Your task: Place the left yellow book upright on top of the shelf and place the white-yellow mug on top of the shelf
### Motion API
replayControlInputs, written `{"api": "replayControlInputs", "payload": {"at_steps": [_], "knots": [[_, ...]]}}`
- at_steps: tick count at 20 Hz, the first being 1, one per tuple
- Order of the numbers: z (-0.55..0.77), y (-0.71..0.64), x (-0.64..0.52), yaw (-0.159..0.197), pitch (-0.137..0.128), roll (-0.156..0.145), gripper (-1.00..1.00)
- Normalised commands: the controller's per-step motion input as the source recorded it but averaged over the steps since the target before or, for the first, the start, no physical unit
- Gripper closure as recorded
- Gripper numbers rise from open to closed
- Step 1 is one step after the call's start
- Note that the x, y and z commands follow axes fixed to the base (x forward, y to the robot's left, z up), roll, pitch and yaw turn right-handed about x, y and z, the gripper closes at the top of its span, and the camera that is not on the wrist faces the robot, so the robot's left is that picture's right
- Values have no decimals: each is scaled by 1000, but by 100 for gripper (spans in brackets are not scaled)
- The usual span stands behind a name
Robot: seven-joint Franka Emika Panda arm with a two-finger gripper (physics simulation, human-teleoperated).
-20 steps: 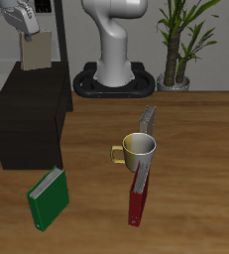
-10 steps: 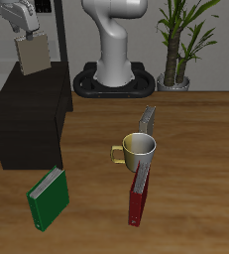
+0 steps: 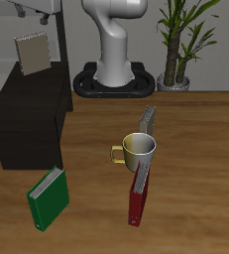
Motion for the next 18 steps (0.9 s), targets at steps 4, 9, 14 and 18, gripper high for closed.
{"api": "replayControlInputs", "payload": {"at_steps": [4, 9, 14, 18], "knots": [[-141, 855, 723, 259, 50, -92, -100], [73, 1000, 574, 275, -22, -44, -100], [90, 615, 259, 105, 6, 26, -100], [50, 967, 337, 164, -50, 26, -100]]}}
